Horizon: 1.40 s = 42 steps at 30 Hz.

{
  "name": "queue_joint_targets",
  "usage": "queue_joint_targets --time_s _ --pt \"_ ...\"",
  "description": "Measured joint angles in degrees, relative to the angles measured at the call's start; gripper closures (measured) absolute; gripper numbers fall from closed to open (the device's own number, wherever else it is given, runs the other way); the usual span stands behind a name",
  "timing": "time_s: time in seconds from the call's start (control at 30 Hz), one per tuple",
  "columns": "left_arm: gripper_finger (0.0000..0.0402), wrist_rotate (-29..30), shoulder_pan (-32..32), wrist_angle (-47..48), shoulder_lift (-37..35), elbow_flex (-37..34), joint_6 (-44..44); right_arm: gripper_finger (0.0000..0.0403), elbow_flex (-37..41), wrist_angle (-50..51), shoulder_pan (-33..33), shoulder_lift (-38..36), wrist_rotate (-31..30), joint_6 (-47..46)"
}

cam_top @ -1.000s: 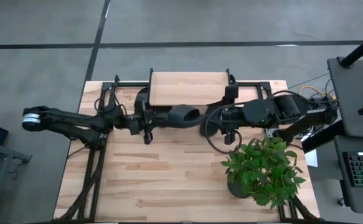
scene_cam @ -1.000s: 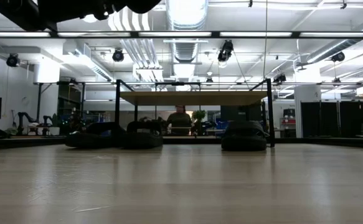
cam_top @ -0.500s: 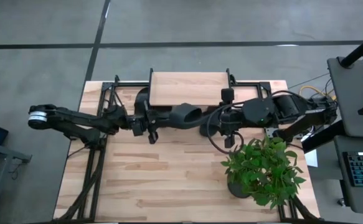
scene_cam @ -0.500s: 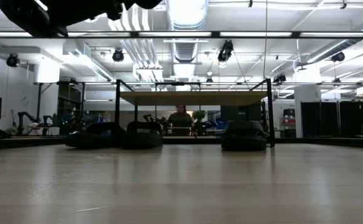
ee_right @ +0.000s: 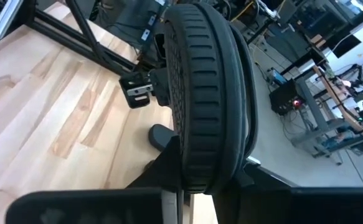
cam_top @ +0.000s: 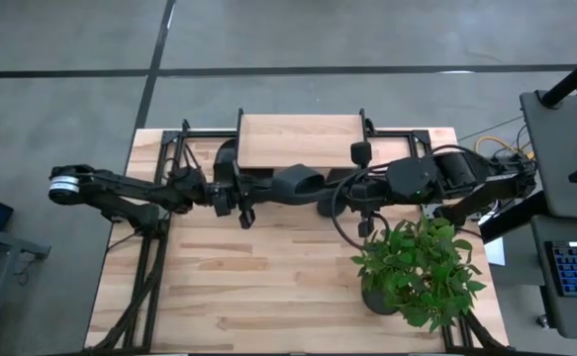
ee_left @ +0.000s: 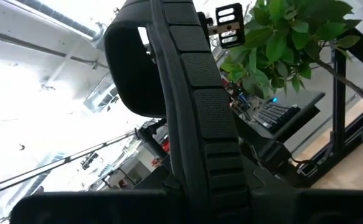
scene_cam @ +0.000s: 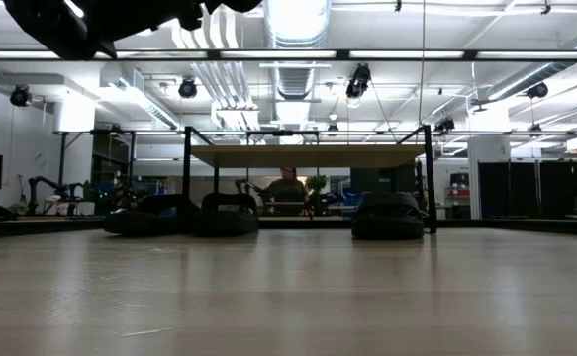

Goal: Pick and place slides into the shelf
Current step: Put the black slipper on the shelf

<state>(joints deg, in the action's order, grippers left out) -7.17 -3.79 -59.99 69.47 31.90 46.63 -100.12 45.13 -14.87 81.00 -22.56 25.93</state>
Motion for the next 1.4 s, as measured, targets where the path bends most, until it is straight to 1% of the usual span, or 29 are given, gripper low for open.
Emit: queue_joint_targets --time_s 0.07,0.1,0.23,0.33,0.4,0.47,0.57,0.63,0.7,0.83,1.0,1.17,1.33,1.4 --pt "0.0364 0.12 0.0 0.18 -0.56 0.0 -2.69 0.0364 0.0 -0.31 -0.02 0.05 -0.75 -0.08" --pt "0.0354 0.39 -0.01 0.52 -0.91 0.0 -4.08 0.0364 0.0 -0.51 -0.02 0.06 -1.51 -0.15" --pt "0.0283 3.72 -0.13 3.17 -2.34 0.0 -7.28 0.0364 0.07 -0.47 0.0 0.45 -4.19 -0.23" --pt "0.0232 8.51 -0.02 6.74 -4.13 0.07 -9.38 0.0364 0.17 -0.09 0.07 0.55 -5.96 -0.11" --pt "0.0203 10.87 -0.05 10.59 -5.43 0.07 -10.31 0.0364 0.17 -0.09 0.04 0.59 -8.37 0.48" --pt "0.0179 11.27 -0.13 14.69 -7.03 0.07 -10.37 0.0364 0.19 -0.03 0.02 0.76 -10.42 0.76" --pt "0.0155 11.25 0.02 18.04 -9.45 0.07 -11.65 0.0364 0.26 -0.37 0.2 1.64 -11.32 1.12" --pt "0.0147 11.78 0.02 19.85 -10.88 0.11 -11.67 0.0364 0.31 -0.11 0.25 2.46 -11.88 1.25" --pt "0.0145 13.61 0.04 21.77 -12.12 0.44 -11.34 0.0364 0.32 -0.11 0.36 3.51 -12.93 1.65" --pt "0.0144 14.88 0.04 27.1 -13.52 2.19 -10.07 0.0365 0.42 0.49 0.73 6.11 -16.82 3.08" --pt "0.0143 15.63 0.03 31.78 -12.13 4.52 -7.3 0.0365 0.43 0.67 2.03 7.33 -16.9 2.76" --pt "0.0143 21.12 0.04 32.74 -9.41 6.55 -3.2 0.0365 0.44 0.28 2.64 7.09 -16.5 1.84" --pt "0.0143 21.94 0.02 31.9 -7.67 7.55 -1.92 0.0365 0.46 0.33 2.59 6.89 -16.47 1.49" --pt "0.0143 23.61 0.03 31.93 -7.65 7.72 -0.78 0.0365 0.46 0.32 2.6 6.87 -16.44 1.51"
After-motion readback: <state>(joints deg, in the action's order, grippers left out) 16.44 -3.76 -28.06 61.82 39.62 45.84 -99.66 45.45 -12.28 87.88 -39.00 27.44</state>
